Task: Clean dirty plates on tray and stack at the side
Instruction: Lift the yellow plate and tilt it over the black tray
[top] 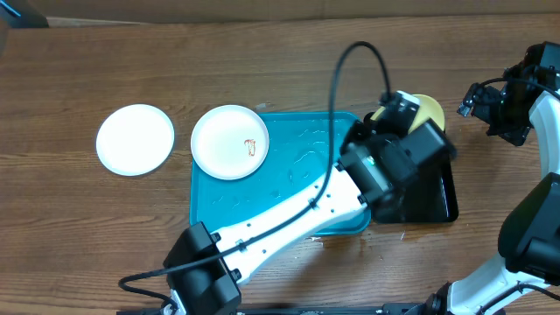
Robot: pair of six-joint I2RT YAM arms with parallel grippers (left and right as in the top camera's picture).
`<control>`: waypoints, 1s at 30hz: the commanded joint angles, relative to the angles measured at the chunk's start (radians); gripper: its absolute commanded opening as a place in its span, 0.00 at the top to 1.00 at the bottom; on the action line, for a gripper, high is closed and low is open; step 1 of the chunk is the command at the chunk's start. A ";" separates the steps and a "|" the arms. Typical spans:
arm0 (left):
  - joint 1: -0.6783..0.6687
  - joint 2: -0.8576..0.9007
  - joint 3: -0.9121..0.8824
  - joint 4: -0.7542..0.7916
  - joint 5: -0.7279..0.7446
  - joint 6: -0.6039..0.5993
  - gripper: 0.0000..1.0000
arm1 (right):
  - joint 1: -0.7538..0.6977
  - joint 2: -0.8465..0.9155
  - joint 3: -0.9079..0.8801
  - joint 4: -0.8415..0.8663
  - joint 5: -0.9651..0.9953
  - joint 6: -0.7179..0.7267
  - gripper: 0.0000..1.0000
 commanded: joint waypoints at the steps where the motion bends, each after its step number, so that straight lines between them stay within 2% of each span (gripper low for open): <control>1: -0.042 0.010 0.029 0.052 -0.183 0.121 0.96 | -0.002 -0.005 0.011 0.006 0.000 0.002 0.00; 11: -0.147 0.010 0.029 0.221 -0.393 0.394 0.96 | -0.002 -0.005 0.011 0.006 0.000 0.002 0.00; 19: -0.192 0.010 0.029 0.233 -0.502 0.463 0.96 | -0.002 -0.005 0.011 0.006 -0.001 0.002 0.00; 25: -0.196 0.010 0.029 0.304 -0.508 0.557 0.96 | -0.002 -0.005 0.011 0.006 -0.001 0.002 0.00; 30: -0.194 0.010 0.029 0.329 -0.496 0.550 0.96 | -0.002 -0.005 0.011 0.006 -0.001 0.002 0.00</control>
